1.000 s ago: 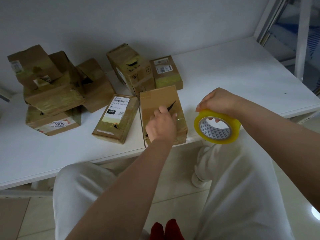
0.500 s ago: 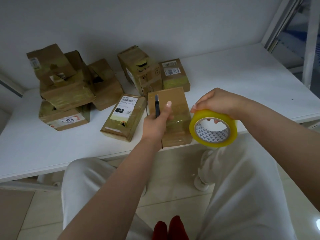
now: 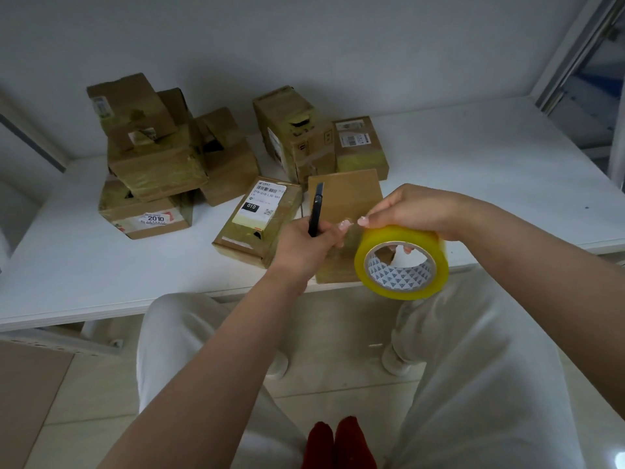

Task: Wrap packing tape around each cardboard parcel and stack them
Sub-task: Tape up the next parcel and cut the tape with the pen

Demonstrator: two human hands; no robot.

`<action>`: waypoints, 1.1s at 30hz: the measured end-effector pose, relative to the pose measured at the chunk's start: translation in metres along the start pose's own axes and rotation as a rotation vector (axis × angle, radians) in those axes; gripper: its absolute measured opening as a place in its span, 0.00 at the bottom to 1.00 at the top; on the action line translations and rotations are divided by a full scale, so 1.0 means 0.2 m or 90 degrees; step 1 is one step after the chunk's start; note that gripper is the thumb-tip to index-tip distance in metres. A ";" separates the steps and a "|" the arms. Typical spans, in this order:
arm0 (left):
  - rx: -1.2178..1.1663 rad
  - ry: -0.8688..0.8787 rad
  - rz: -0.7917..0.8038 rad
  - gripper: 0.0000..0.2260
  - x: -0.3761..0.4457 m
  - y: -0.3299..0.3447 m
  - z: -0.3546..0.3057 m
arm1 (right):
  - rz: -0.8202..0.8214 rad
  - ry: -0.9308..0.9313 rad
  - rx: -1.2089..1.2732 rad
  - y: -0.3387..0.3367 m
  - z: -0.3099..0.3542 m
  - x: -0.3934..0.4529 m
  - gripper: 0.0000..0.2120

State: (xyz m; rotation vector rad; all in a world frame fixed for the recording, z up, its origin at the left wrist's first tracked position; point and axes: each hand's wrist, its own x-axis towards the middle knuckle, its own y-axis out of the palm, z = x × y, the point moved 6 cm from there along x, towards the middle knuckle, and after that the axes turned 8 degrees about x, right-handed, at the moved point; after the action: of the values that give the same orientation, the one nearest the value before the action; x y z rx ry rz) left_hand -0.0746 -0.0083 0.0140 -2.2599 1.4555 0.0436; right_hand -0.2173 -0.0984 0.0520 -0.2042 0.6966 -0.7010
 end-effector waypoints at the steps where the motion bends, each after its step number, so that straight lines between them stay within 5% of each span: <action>1: 0.021 0.020 -0.013 0.11 0.00 -0.03 -0.01 | 0.021 0.002 0.020 0.01 0.00 0.00 0.13; 8: 0.055 -0.075 -0.152 0.12 0.06 -0.33 0.12 | -0.024 -0.037 0.184 -0.15 -0.03 -0.01 0.17; 14: 0.079 -0.083 -0.140 0.11 0.07 -0.26 0.21 | -0.155 -0.029 -0.039 -0.33 -0.12 0.00 0.17; 22: 0.154 -0.044 -0.187 0.13 0.12 -0.18 0.25 | -0.201 -0.042 -0.243 -0.31 -0.13 0.07 0.18; 33: 0.239 -0.025 -0.174 0.14 0.18 -0.11 0.28 | -0.185 -0.019 -0.312 -0.32 -0.19 0.13 0.18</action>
State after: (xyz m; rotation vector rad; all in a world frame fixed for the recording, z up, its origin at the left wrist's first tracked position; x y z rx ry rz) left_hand -0.0270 -0.0097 -0.0376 -2.1071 1.0227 -0.2481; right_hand -0.2607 -0.1606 0.0358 -0.7767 0.8109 -0.7920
